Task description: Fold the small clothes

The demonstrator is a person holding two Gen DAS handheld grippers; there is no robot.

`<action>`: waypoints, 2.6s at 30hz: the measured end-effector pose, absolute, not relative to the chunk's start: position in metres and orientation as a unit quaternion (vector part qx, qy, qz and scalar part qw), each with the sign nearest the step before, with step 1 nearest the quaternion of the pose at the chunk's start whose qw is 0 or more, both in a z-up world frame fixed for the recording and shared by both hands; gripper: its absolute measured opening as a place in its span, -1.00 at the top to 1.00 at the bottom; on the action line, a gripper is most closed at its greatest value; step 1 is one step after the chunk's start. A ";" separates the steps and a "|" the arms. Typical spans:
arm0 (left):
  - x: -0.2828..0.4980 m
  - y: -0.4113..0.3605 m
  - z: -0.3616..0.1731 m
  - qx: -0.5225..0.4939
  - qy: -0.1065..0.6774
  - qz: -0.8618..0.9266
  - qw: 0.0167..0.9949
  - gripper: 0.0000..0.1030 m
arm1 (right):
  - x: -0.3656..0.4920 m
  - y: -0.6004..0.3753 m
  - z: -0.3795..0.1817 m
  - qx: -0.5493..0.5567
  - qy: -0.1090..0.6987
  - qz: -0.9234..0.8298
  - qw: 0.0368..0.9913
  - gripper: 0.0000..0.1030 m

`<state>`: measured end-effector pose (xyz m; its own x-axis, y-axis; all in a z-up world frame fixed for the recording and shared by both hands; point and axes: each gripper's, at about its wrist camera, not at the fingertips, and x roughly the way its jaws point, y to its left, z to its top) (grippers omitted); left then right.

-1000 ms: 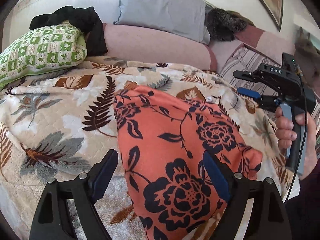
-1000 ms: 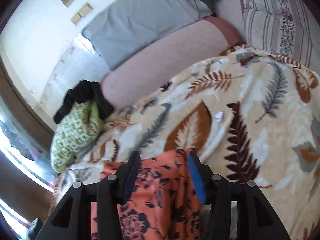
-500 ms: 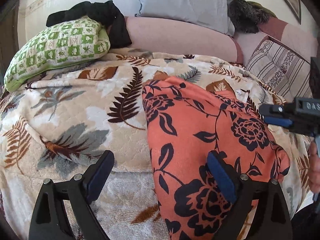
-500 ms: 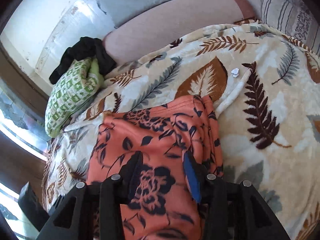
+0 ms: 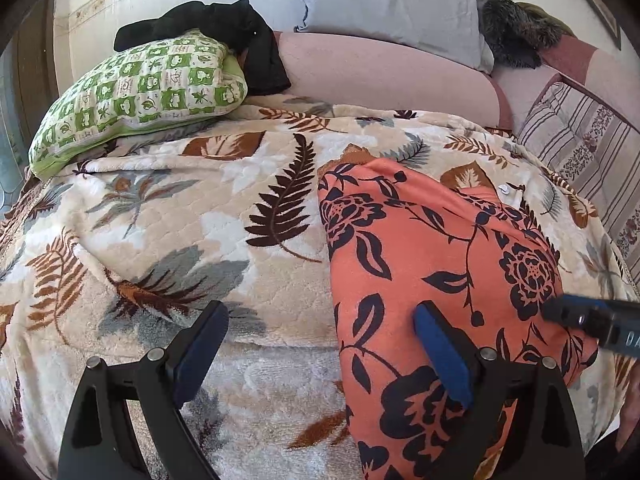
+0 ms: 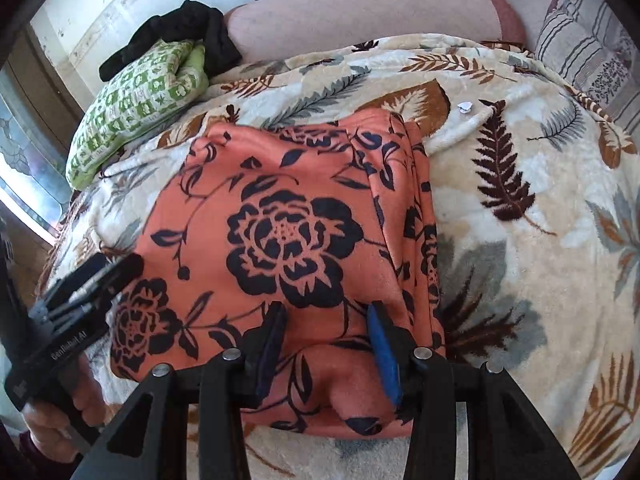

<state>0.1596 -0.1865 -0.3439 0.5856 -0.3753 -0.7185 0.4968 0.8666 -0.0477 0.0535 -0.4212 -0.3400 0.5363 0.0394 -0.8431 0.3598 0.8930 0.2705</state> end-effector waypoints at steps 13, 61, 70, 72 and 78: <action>0.169 -0.193 -0.357 0.057 0.417 -0.252 0.871 -0.94 | 0.197 -0.436 -0.356 0.188 0.553 -0.124 0.802 0.07; 0.153 -0.199 -0.321 0.133 0.351 -0.212 0.903 -1.00 | 0.031 -0.454 -0.315 0.293 0.334 -0.139 0.885 -0.12; 0.159 -0.190 -0.313 0.110 0.336 -0.201 0.913 -1.00 | 0.048 -0.428 -0.318 0.261 0.352 -0.121 0.891 -0.12; 0.160 -0.191 -0.314 0.112 0.336 -0.197 0.914 -1.00 | 0.049 -0.426 -0.320 0.259 0.356 -0.123 0.890 -0.12; 0.159 -0.195 -0.319 0.125 0.339 -0.194 0.912 -1.00 | 0.048 -0.429 -0.321 0.262 0.358 -0.121 0.888 -0.12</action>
